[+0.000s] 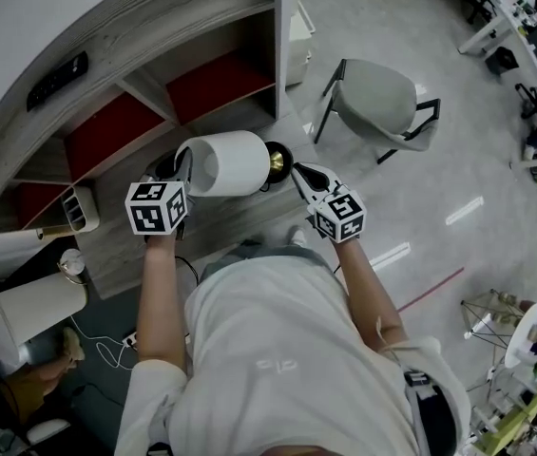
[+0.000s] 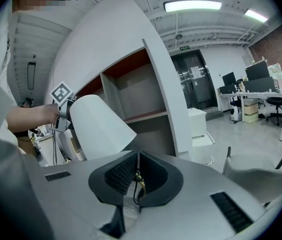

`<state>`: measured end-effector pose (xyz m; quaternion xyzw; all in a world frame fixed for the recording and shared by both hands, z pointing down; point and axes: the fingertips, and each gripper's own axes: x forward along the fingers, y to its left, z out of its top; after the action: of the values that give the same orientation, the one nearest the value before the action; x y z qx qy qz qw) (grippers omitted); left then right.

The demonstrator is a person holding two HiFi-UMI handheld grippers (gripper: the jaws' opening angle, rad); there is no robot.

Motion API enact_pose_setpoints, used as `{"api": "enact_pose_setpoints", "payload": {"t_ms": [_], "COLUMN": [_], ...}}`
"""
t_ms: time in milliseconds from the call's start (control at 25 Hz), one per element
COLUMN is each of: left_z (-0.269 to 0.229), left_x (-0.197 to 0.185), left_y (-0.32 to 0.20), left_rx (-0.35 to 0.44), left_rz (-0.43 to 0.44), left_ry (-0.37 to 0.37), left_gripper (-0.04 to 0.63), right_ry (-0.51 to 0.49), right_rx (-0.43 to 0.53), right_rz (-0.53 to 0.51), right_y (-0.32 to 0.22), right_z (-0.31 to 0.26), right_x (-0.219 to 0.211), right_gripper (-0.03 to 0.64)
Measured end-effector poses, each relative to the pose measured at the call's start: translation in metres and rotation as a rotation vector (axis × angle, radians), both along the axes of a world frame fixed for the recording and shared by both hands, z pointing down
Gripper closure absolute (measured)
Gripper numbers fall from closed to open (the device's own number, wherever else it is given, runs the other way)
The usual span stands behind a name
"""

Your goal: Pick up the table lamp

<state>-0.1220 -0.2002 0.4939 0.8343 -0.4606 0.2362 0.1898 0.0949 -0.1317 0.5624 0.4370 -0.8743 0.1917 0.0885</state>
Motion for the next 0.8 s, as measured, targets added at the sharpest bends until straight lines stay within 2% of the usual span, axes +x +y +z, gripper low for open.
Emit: {"api": "enact_pose_setpoints", "payload": {"t_ms": [320,800], "left_z": [0.024,0.057], "left_x": [-0.067,-0.121], "left_y": [0.015,0.015], "left_rx": [-0.002,-0.031], "left_rz": [-0.093,-0.099], "left_ry": [0.066,0.154], "left_gripper": [0.572,0.572], "right_ry": [0.072,0.396], "right_rx": [-0.031,-0.070], "right_rz": [-0.112,-0.390], "right_y": [-0.019,-0.038], "right_z": [0.033,0.108], "right_x": [-0.050,-0.117], "right_gripper": [0.561,0.386]}}
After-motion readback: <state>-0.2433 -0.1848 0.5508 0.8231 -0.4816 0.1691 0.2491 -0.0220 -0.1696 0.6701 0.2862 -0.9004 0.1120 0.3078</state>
